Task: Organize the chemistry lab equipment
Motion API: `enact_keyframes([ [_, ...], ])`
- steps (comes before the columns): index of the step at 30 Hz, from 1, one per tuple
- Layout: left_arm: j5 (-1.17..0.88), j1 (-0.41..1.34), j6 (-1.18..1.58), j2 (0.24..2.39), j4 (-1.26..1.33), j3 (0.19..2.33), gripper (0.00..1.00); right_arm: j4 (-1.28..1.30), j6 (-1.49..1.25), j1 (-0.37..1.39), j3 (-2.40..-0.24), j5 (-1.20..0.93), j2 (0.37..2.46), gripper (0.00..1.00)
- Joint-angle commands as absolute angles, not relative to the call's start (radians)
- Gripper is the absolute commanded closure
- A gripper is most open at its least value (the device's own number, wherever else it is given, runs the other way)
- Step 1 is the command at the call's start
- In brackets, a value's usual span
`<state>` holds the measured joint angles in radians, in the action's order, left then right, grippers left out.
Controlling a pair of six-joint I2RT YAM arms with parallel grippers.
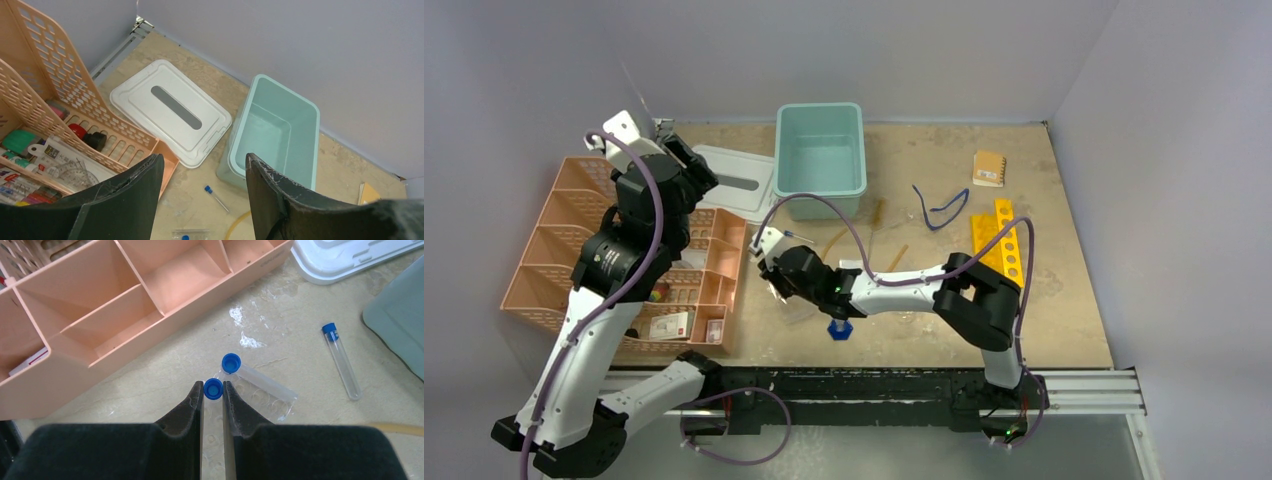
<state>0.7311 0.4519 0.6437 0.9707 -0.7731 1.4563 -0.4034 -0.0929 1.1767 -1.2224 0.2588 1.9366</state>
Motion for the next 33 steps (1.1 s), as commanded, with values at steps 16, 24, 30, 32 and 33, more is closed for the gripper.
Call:
enact_keyframes([
  [16, 0.774, 0.449, 0.642, 0.915, -0.759, 1.422, 0.40, -0.445, -0.076, 1.170, -1.204, 0.240, 1.951, 0.78],
  [24, 0.784, 0.449, 0.646, 0.888, -0.768, 1.401, 0.40, -0.398, -0.114, 1.167, -1.228, 0.241, 1.951, 0.67],
  [30, 0.781, 0.449, 0.646, 0.879, -0.773, 1.394, 0.40, -0.295, -0.160, 1.155, -1.297, 0.259, 1.927, 0.51],
  [32, 0.779, 0.449, 0.644, 0.879, -0.773, 1.394, 0.40, -0.255, -0.179, 1.145, -1.320, 0.240, 1.904, 0.44],
  [33, 0.777, 0.449, 0.643, 0.880, -0.773, 1.395, 0.39, -0.236, -0.187, 1.141, -1.330, 0.226, 1.891, 0.42],
])
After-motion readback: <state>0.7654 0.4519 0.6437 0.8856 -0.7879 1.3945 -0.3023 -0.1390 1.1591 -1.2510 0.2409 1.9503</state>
